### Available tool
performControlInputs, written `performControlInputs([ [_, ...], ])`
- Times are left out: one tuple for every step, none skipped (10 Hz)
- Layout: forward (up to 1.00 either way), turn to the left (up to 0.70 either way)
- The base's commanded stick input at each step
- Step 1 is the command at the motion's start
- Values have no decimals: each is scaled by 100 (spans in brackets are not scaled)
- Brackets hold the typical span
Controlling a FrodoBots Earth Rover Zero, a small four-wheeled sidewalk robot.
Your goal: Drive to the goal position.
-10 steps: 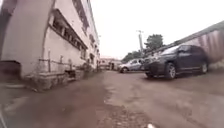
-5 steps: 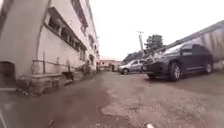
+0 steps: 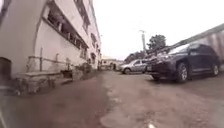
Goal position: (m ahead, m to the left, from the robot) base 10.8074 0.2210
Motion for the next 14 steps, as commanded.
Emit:
performControlInputs([
  [70,0],
  [70,0],
  [70,0],
  [70,0],
  [70,0],
  [70,0],
  [70,0],
  [70,0],
  [70,0],
  [70,0],
  [70,0],
  [70,0],
  [70,0],
  [70,0],
])
